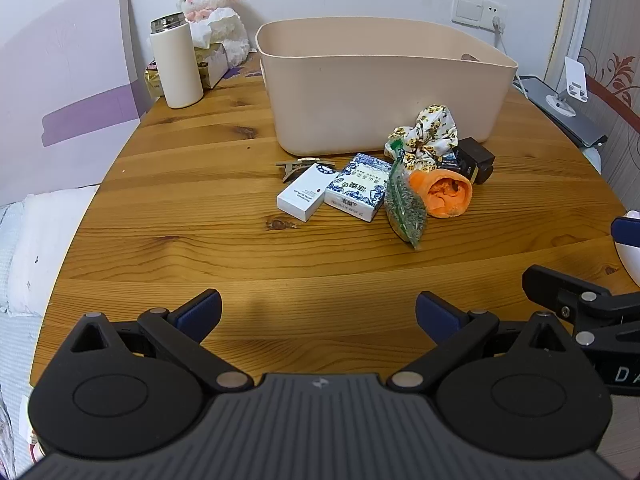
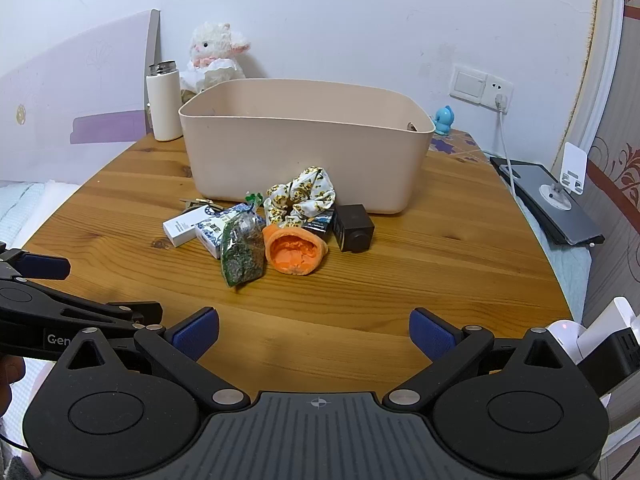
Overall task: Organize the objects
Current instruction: 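Move both tools toward the pile of items in front of the basket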
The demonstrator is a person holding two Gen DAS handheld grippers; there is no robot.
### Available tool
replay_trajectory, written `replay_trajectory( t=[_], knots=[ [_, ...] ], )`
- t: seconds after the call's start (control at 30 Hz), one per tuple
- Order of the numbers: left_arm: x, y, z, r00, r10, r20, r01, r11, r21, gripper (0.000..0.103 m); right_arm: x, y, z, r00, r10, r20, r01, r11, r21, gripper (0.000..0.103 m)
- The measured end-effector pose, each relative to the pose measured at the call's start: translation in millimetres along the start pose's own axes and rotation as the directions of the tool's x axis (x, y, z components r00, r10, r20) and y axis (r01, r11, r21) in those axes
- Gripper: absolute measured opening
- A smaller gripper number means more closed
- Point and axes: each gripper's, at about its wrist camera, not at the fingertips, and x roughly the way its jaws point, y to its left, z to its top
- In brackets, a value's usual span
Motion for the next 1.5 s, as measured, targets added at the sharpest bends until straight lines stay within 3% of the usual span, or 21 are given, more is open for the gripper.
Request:
replay_trajectory(
  t=[0.67,0.97,1.27,1.5],
  knots=[
    [14,5,11,1.000,-0.005,-0.014,0.005,1.000,0.007,0.103,12,1,11,1.000,0.012,-0.006,-0.013,1.000,-0.019,0.101],
    [22,12,20,1.000,0.017,-0.011,-0.017,1.000,0.020,0.103,22,-2,21,0.998,0.056,0.002,-0.056,0.998,0.005,0.100],
    [42,31,35,0.999,0.045,-0.019,-0.045,0.999,-0.008,0.103,45,-10,34,1.000,0.016,-0.007,-0.016,1.000,0.020,0.100],
    [60,43,47,0.999,0.027,-0.020,-0.028,0.999,-0.033,0.103,69,-22,44,0.999,-0.032,-0.017,0.032,0.999,0.031,0.097]
  ],
)
